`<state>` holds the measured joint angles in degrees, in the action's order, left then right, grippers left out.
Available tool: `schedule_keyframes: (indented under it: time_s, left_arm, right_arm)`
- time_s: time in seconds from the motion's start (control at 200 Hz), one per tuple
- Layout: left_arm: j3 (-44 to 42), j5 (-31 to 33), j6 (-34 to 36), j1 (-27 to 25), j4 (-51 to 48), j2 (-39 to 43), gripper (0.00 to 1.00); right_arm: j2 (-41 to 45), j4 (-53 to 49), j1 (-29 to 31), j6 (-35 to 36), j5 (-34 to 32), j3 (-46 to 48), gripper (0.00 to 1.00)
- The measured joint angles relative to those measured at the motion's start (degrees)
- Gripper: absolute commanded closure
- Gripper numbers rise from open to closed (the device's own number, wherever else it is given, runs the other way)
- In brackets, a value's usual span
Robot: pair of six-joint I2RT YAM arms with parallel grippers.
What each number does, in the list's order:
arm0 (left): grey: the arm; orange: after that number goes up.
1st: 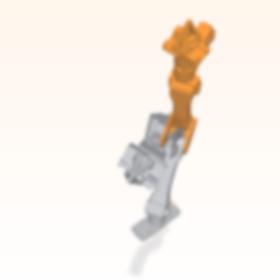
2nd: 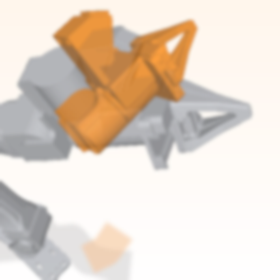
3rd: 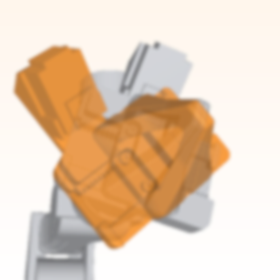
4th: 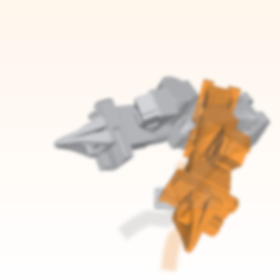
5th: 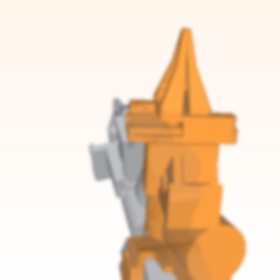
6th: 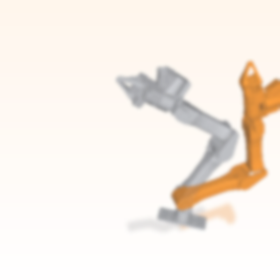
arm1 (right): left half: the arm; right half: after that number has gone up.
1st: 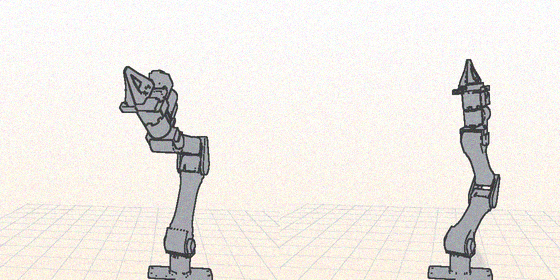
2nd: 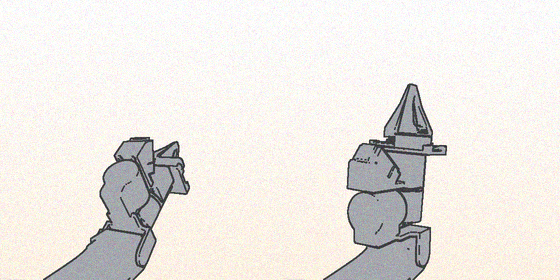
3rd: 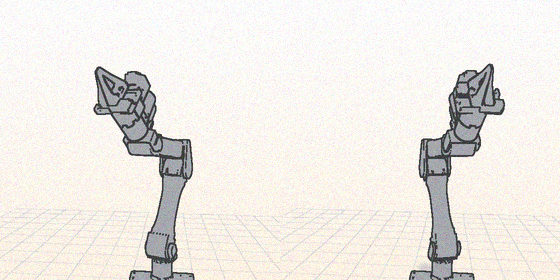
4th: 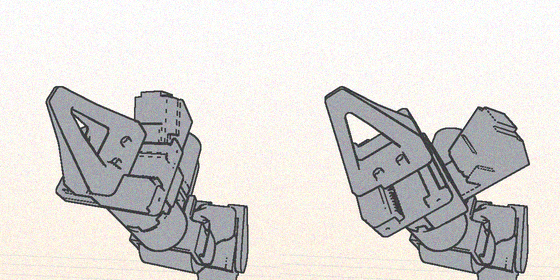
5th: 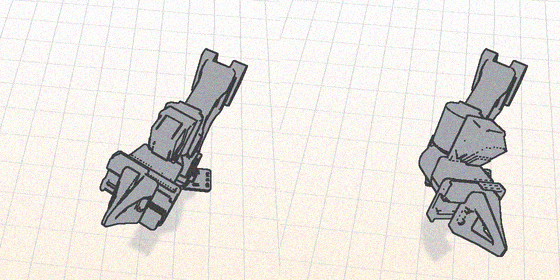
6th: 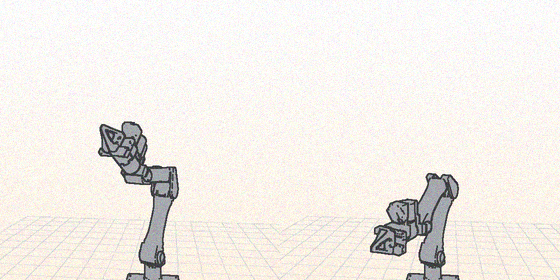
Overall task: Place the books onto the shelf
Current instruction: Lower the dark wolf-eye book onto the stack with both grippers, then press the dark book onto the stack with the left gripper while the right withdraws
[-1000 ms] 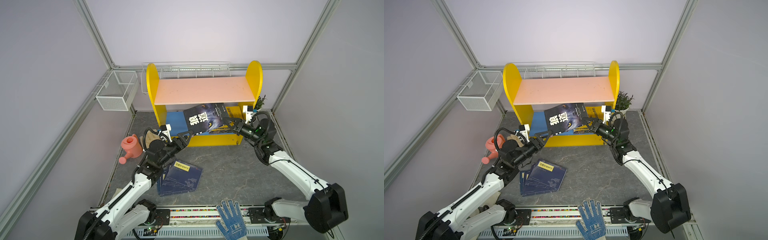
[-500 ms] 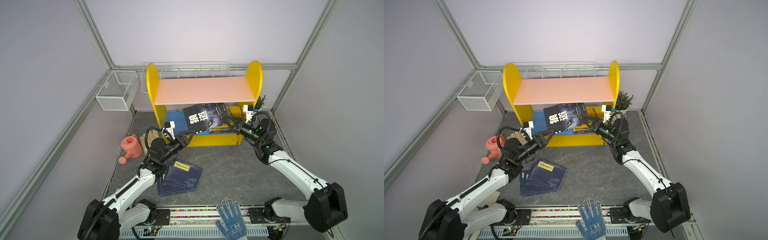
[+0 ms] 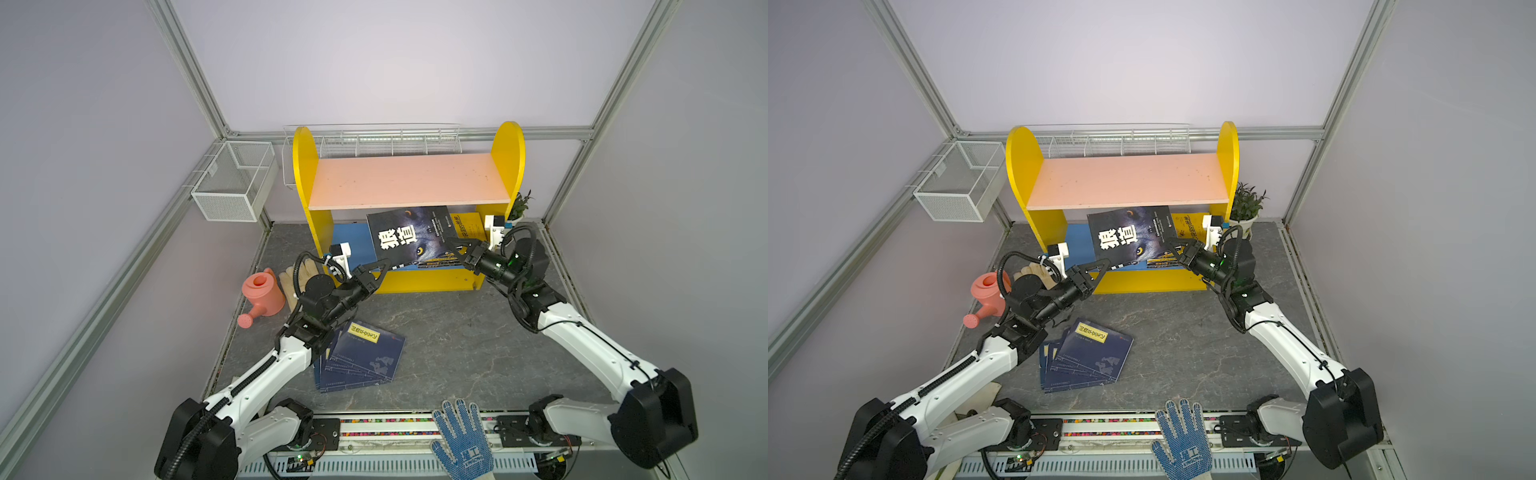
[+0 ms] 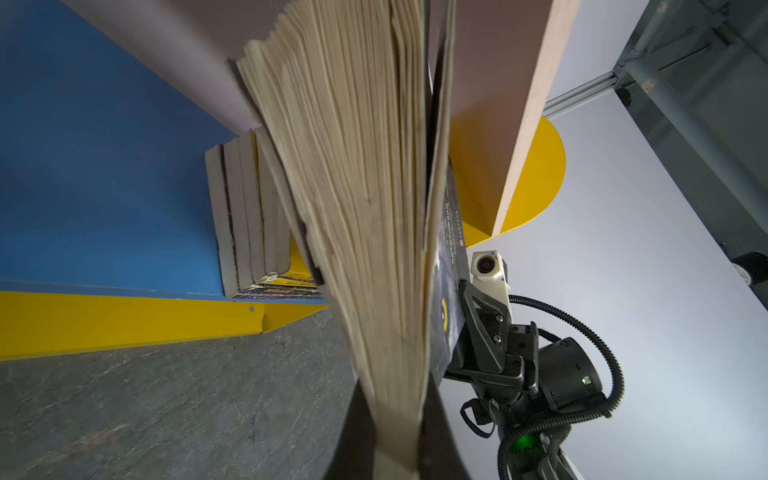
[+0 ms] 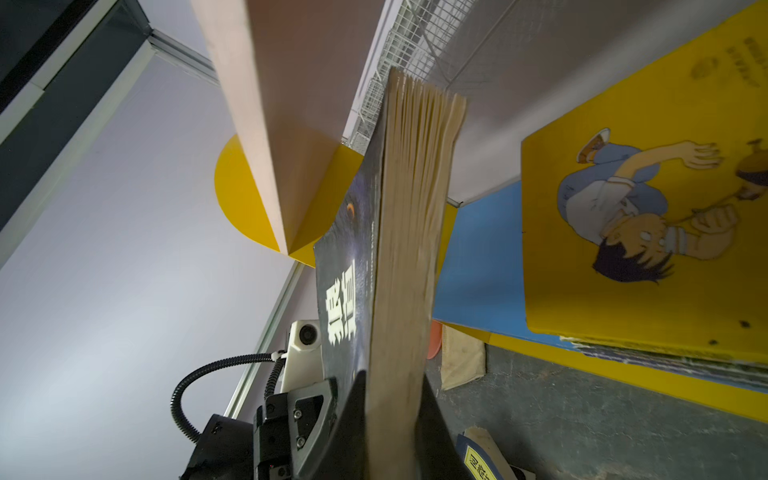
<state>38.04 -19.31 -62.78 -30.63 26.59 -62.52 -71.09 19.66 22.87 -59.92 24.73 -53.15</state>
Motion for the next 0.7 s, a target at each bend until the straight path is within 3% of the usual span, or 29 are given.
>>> schedule_keyframes:
  time_s: [0.055,0.145,0.44,0.7]
  left_arm:
    - [1.64,0.0,1.11,-0.15,-2.1,-0.63,1.0]
    - [5.2,1.46,3.28,0.09,-4.94,-3.1,1.0]
    - [12.46,1.51,6.58,0.57,-8.35,-15.04,1.0]
    - [19.78,-1.14,9.09,-0.81,-8.17,-20.63,1.0]
  right_arm:
    - [1.51,-4.9,0.13,2.25,-2.56,-0.04,0.53]
    - [4.63,-12.02,0.2,5.88,-7.61,-0.2,0.46]
    - [13.66,-33.55,-1.11,13.38,-29.64,-3.41,0.45]
    - [15.58,-42.14,-2.54,16.46,-36.28,-3.48,0.45]
